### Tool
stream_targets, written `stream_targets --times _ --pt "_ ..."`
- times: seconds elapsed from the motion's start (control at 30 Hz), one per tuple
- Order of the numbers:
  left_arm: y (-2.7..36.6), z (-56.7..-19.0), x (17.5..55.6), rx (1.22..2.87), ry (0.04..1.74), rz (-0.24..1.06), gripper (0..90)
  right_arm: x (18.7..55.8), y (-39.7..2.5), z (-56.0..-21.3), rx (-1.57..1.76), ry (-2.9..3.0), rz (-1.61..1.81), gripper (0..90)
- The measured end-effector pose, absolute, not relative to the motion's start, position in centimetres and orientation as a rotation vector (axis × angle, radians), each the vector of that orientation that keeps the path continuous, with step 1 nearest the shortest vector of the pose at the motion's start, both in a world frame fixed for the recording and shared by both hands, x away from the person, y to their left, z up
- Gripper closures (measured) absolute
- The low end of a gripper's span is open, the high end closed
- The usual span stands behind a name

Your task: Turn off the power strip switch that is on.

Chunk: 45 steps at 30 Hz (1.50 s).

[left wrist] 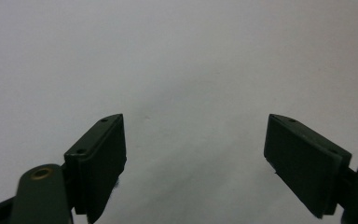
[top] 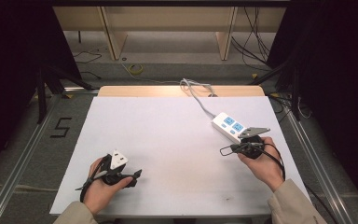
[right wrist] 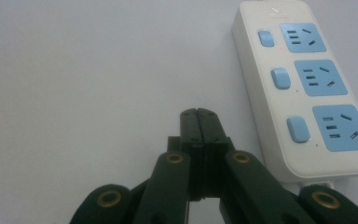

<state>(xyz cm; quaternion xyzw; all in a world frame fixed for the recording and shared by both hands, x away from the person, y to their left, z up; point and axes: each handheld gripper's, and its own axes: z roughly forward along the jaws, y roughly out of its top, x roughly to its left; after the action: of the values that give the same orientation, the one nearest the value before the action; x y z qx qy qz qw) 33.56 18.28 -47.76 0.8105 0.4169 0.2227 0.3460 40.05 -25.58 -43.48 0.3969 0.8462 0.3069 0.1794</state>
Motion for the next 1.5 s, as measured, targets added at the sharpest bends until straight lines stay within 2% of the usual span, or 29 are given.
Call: stream_targets --times 1.5 --pt "18.2 -47.7 33.6 2.103 1.078 0.578 20.9 42.8 -25.6 -43.0 1.15 2.386 0.823 90.0"
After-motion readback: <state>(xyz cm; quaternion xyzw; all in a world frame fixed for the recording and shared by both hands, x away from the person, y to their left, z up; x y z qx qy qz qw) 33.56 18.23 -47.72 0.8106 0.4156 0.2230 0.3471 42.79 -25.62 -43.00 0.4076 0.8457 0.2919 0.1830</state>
